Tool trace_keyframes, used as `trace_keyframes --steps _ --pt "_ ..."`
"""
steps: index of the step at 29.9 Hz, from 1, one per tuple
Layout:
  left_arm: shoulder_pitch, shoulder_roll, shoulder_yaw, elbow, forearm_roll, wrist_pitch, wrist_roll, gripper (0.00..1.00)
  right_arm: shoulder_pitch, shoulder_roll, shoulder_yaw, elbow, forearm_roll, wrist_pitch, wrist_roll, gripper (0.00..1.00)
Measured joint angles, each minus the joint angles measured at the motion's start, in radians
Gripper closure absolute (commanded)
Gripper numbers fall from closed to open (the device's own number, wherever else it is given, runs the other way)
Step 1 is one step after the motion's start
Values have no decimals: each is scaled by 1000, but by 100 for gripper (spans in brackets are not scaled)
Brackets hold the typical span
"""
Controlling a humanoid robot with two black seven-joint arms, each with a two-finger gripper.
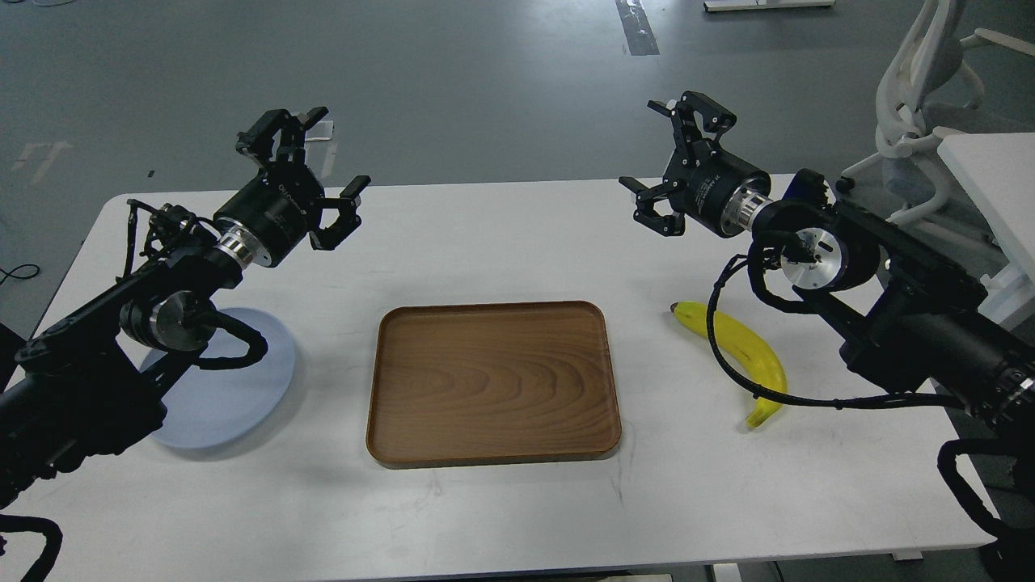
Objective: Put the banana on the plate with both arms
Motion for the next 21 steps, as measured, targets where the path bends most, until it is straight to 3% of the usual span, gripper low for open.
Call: trace_keyframes --steps 21 --pt "-6 -5 0 17 3 -8 4 2 15 5 -14 -8 -5 -4 2 1"
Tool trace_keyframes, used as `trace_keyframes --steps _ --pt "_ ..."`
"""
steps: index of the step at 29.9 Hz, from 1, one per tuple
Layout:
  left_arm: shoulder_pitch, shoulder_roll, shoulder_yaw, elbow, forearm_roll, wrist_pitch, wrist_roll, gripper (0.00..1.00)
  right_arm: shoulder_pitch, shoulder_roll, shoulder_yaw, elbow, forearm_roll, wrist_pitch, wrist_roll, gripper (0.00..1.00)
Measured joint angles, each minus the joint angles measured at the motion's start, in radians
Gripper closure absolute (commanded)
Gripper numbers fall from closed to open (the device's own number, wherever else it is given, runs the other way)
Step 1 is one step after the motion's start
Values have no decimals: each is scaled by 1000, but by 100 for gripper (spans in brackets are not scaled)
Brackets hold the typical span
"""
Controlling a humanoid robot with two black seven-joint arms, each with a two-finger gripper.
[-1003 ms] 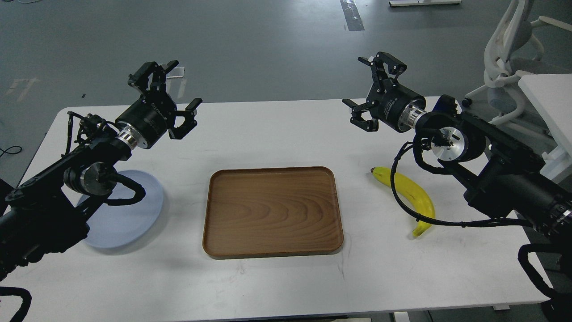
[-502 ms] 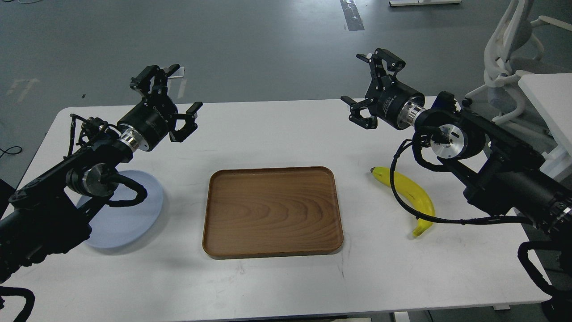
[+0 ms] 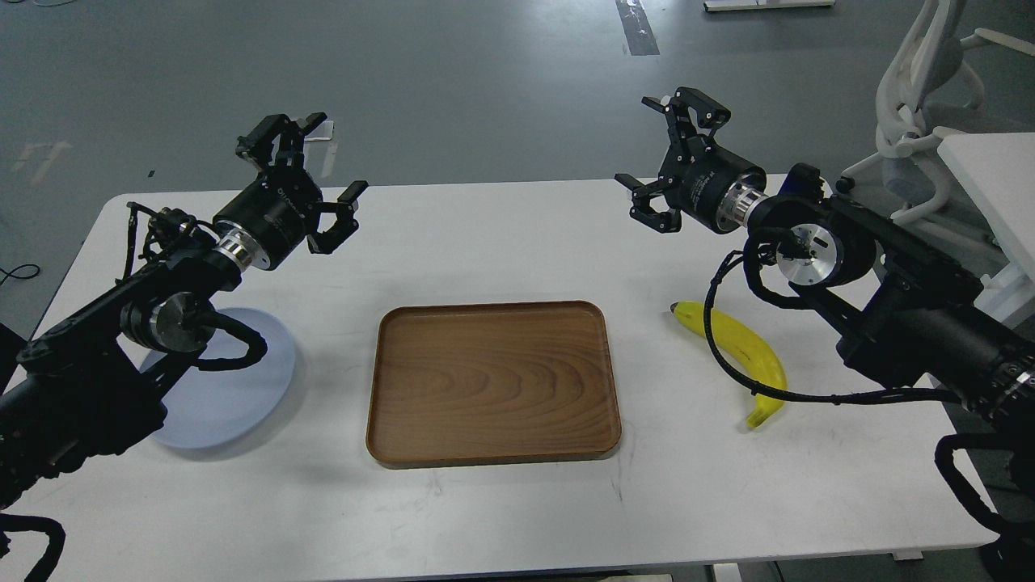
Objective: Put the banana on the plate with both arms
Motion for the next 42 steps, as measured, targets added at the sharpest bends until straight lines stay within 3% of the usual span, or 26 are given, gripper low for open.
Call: trace_keyframes --steps 12,28,33,37,42 --pt "-4 -2 3 -2 2 10 21 2 28 -1 -36 -6 -5 -3 6 1" --pt "-12 -2 3 1 2 29 19 2 30 0 -37 -6 -5 -4 9 1" --pt "-31 11 63 -7 121 32 10 2 29 -3 -38 -6 -5 -4 12 1" --pt "-62 29 76 -19 392 149 6 2 28 -6 -39 -6 -5 -4 12 1" --pt "-68 96 82 -128 742 313 5 2 22 -9 -36 -6 -5 -4 13 1"
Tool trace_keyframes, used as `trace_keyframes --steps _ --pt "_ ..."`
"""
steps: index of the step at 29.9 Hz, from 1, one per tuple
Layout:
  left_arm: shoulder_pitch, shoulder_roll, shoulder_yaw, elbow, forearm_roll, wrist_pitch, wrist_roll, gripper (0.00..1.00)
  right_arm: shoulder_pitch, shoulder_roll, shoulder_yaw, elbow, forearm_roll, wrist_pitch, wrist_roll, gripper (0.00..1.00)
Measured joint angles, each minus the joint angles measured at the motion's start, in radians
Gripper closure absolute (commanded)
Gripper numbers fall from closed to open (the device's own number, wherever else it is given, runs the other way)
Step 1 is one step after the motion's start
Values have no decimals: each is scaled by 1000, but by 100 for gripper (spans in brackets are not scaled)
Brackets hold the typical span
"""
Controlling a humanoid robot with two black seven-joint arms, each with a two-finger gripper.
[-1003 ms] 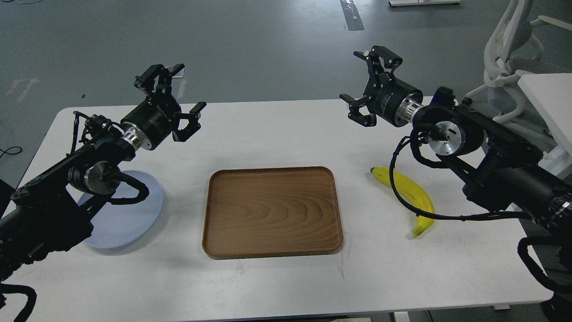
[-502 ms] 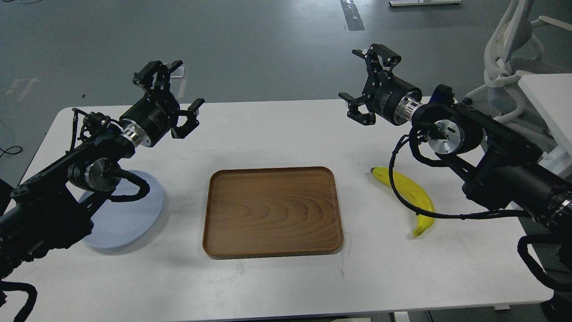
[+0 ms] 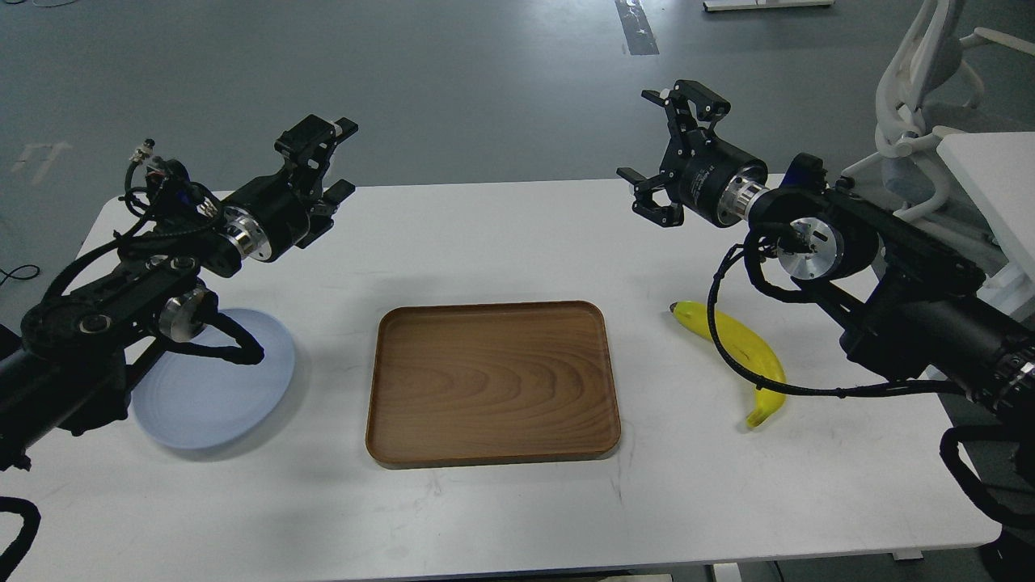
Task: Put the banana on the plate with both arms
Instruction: 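Lower the left gripper to the light blue plate rim and grasp it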
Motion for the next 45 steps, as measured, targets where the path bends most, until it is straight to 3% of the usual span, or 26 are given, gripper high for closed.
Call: trace_keyframes --steps 7,13,18,25,39,44,45 --pt "20 63 42 -46 263 115 0 2 -14 -12 9 2 1 0 1 1" --pt "19 192 286 -49 389 224 0 2 -38 -39 15 3 2 0 3 1" --pt "25 266 411 -45 417 311 0 2 -46 -45 26 3 2 1 7 1" --pt "93 393 535 -48 410 462 -66 2 -47 -45 38 3 2 0 8 1" --pt "246 392 540 36 384 474 -76 4 -55 -44 38 3 1 0 8 1" --pt "274 366 537 60 378 474 -98 9 -55 -45 35 5 0 0 8 1" --pt "278 356 536 67 373 474 -109 15 -55 -45 35 5 0 0 8 1"
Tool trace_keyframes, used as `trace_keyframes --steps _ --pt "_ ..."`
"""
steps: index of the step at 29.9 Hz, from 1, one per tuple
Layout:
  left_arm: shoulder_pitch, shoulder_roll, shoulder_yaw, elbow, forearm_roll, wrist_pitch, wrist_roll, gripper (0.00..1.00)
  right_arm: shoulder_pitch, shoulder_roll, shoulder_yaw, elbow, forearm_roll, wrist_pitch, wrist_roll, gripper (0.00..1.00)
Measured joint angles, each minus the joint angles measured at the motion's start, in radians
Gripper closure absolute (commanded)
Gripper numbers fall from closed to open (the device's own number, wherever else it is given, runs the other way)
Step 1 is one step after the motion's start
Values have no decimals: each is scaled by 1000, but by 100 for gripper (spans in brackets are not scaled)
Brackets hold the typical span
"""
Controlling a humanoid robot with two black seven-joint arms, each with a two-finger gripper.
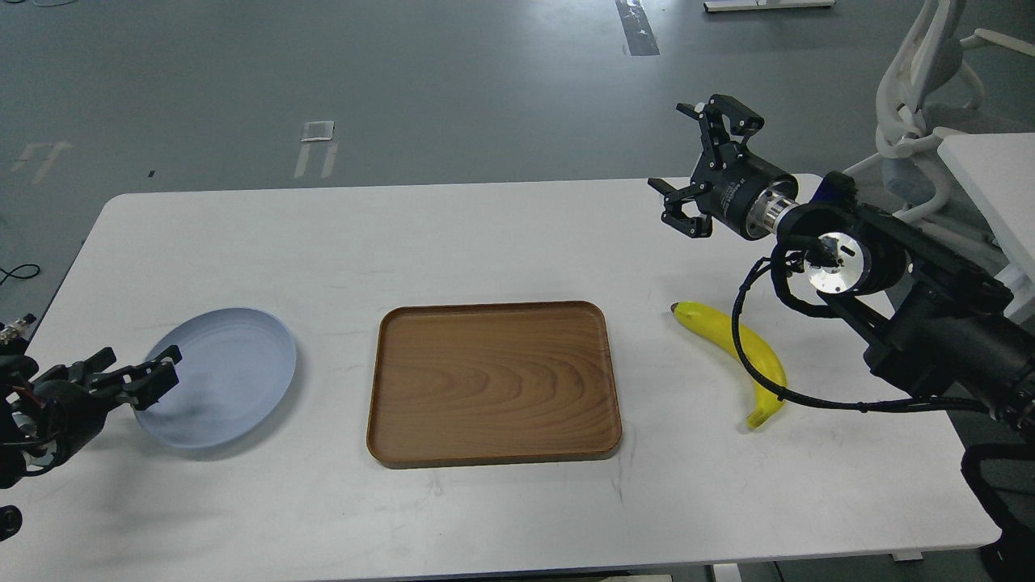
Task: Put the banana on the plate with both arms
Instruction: 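Lower the left gripper to the light blue plate rim and grasp it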
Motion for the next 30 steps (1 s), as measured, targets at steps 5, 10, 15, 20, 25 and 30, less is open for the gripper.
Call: trace_keyframes --steps 5,10,15,20,25,30 --pt "31 -17 1 34 -34 0 -35 49 0 0 0 0 0 0 0 1" --pt "43 -19 2 71 -42 0 -54 64 0 -1 -1 0 -1 0 0 1" --pt "45 -20 2 81 -42 -1 -69 92 -3 -1 -1 0 -3 0 0 1" --pt "46 -20 2 82 -43 -2 -89 100 -8 -1 -2 -2 -4 0 0 1" --pt "45 -20 2 82 -43 -2 -104 100 -11 -1 -2 -1 -5 0 0 1" --pt "42 -19 2 83 -43 -2 -105 100 -11 -2 1 0 -5 0 0 1"
